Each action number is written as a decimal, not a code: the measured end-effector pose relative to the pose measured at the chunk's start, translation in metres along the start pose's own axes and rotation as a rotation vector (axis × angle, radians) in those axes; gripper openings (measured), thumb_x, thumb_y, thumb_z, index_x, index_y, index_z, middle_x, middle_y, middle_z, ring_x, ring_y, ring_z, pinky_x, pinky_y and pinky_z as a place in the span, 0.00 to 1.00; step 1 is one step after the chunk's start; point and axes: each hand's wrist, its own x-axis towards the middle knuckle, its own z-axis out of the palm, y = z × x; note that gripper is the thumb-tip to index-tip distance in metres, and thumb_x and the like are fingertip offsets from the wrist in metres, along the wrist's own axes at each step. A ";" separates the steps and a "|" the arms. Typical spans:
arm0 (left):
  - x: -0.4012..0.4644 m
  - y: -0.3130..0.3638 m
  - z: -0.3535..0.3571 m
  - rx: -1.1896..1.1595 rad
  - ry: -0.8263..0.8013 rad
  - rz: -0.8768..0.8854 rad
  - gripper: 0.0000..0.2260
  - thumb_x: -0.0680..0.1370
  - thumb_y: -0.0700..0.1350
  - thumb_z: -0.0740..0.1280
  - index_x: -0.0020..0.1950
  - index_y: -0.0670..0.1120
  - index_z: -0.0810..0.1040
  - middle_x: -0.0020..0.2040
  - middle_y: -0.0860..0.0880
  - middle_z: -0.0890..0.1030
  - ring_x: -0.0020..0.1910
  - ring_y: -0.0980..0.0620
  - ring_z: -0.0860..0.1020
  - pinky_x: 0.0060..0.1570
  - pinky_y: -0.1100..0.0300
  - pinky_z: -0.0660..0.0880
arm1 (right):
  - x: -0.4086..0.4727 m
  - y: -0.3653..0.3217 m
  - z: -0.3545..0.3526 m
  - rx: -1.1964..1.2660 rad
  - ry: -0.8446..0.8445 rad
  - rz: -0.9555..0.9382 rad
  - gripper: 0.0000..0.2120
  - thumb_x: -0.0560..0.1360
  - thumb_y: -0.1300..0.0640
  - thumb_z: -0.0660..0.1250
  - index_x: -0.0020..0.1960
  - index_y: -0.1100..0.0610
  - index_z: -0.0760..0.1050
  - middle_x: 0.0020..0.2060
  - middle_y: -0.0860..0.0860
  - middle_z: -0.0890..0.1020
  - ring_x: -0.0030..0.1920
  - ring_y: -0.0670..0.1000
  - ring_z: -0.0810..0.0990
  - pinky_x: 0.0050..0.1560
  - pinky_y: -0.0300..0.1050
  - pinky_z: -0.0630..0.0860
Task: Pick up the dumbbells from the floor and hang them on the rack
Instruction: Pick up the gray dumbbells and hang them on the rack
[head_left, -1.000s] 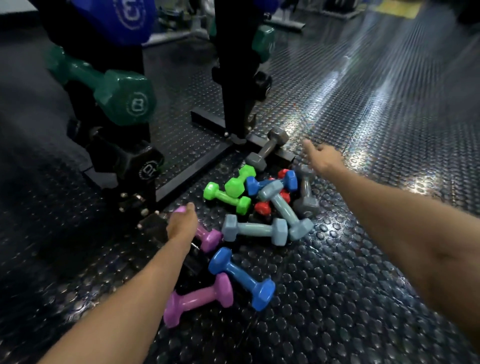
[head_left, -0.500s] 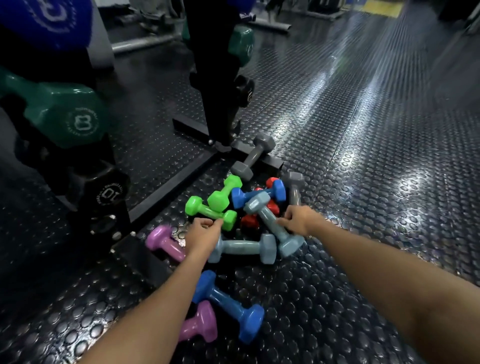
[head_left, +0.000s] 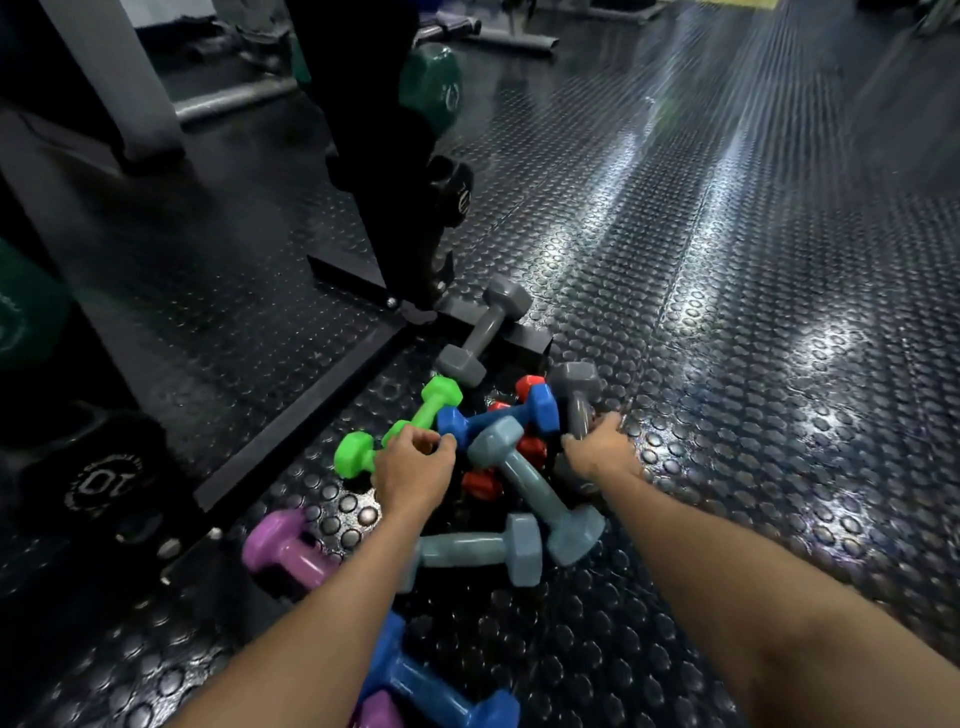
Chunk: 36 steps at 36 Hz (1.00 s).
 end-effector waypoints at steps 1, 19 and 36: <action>0.000 -0.002 0.000 0.005 0.006 -0.002 0.09 0.73 0.56 0.70 0.43 0.51 0.79 0.47 0.53 0.82 0.51 0.48 0.80 0.57 0.48 0.76 | 0.000 -0.001 0.000 0.028 -0.011 0.023 0.32 0.73 0.42 0.69 0.68 0.56 0.60 0.58 0.58 0.79 0.58 0.62 0.79 0.61 0.58 0.74; -0.006 -0.028 -0.012 0.107 -0.032 -0.019 0.10 0.71 0.59 0.70 0.40 0.53 0.77 0.48 0.53 0.82 0.52 0.47 0.79 0.57 0.49 0.76 | 0.009 -0.010 -0.014 0.152 -0.083 0.135 0.16 0.70 0.54 0.71 0.53 0.62 0.77 0.44 0.57 0.80 0.40 0.56 0.81 0.37 0.45 0.79; -0.025 0.021 -0.044 -0.160 0.013 0.006 0.16 0.75 0.62 0.67 0.48 0.50 0.78 0.47 0.52 0.82 0.47 0.49 0.80 0.48 0.58 0.74 | -0.032 -0.027 -0.089 0.141 -0.081 -0.269 0.08 0.70 0.59 0.74 0.50 0.56 0.84 0.46 0.54 0.85 0.47 0.54 0.84 0.51 0.52 0.83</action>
